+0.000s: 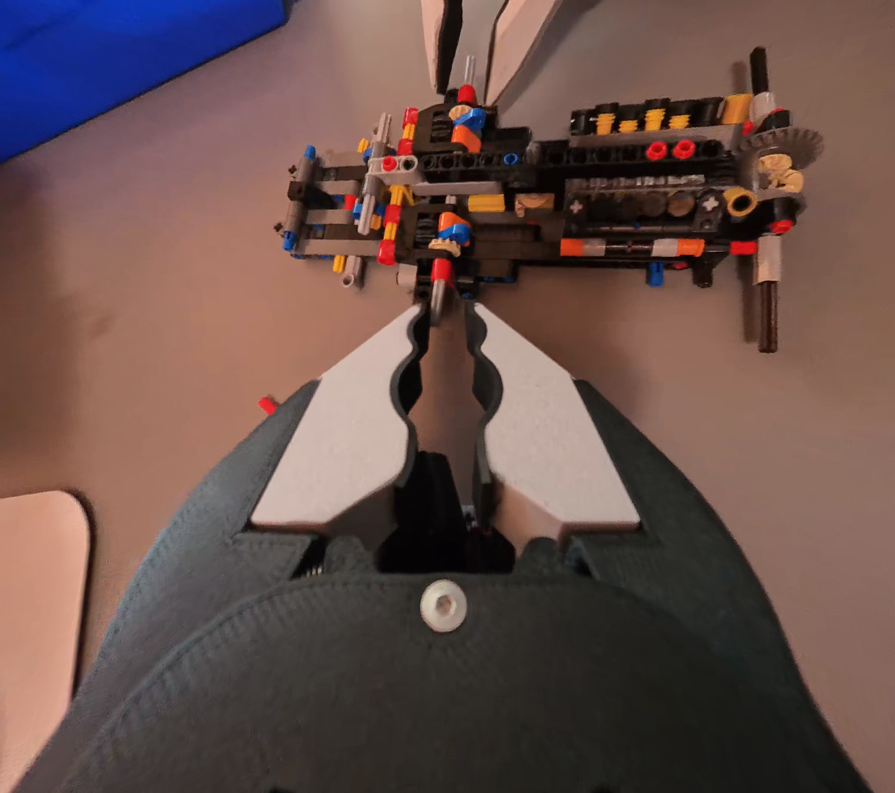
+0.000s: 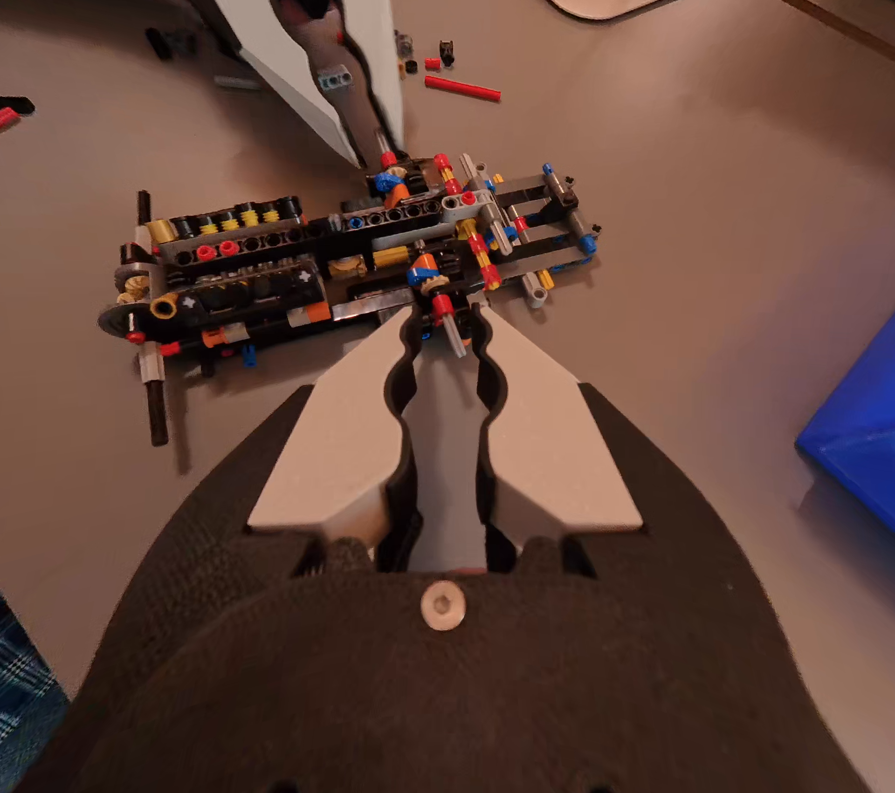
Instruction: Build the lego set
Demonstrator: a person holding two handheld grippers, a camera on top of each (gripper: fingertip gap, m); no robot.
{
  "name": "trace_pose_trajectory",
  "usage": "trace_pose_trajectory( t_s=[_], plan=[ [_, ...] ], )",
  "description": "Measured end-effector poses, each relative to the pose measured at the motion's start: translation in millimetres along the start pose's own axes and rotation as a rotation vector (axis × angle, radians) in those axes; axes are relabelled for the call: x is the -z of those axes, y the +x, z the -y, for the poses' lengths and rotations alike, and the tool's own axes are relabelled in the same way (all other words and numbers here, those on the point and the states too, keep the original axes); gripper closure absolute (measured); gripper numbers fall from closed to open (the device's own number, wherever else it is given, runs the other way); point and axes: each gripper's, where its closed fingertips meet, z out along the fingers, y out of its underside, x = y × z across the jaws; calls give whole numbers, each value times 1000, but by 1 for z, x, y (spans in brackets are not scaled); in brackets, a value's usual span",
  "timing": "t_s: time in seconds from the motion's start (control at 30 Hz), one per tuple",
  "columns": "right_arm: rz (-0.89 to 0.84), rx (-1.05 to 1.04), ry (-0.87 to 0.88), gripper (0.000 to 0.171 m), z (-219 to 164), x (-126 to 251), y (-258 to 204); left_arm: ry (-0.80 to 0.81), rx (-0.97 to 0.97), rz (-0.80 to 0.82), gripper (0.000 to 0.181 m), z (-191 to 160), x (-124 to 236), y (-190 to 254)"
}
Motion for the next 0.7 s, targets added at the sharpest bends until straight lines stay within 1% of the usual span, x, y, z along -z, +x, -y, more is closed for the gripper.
trace_pose_trajectory(
  t_s=[0.1, 0.17, 0.43, 0.5, 0.63, 0.7],
  plan=[
    [-12, -2, -17, 160, -1, -2, 2, -3, -12, 25, 178, 1, -1, 1],
    [-23, 3, -29, 163, -3, -2, 5, 3, 1, 22, 178, 5, -2, 5],
    [-36, -1, -48, 162, -7, 0, 12, 34, -22, 72, 178, 12, -6, 11],
    [-42, 8, -60, 162, -7, 1, 12, 36, -26, 74, 175, 12, -7, 12],
    [-53, 4, -72, 154, -8, 7, 16, 39, -28, 80, 170, 10, -5, 10],
    [-55, 2, -76, 153, -9, 11, 19, 57, -13, 83, 163, 13, -3, 8]
  ],
)
